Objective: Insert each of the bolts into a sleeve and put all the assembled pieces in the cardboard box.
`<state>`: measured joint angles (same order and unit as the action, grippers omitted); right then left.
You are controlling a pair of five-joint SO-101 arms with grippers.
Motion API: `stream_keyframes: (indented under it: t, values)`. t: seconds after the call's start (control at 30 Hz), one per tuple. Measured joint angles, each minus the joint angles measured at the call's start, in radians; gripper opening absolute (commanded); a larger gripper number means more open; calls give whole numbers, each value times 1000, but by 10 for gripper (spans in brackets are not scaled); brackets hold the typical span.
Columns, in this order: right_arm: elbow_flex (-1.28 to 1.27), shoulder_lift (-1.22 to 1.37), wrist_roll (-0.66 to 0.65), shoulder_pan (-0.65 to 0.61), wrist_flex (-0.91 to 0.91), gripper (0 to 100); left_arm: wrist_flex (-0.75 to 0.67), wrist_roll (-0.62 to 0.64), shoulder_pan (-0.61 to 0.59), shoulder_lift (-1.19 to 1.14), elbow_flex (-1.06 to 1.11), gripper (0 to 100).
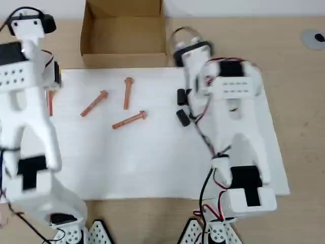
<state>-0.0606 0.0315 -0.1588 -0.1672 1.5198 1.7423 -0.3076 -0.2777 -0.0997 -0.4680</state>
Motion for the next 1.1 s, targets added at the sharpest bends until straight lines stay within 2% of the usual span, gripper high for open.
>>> stream_keyframes:
  t: [0.1, 0.23, 0.43, 0.57, 0.73, 1.1]
  values:
    - [-32, 0, -11, -95, -32, 12, -17, 0, 5, 189, 192, 11]
    - [-35, 0, -12, -184, -51, 12, -132, -2, 14, 462, 502, 10]
    - [-44, 0, -14, -195, -57, 29, -310, 8, 14, 887, 1000, 9]
    - [-91, 0, -17, -195, -98, 70, -377, 57, 14, 1114, 1226, 8]
    - [-133, 12, -17, -195, -153, 71, -416, 100, 14, 1309, 1359, 8]
    - [-129, 178, -11, -112, -222, 72, -416, 109, 14, 1536, 1438, 7]
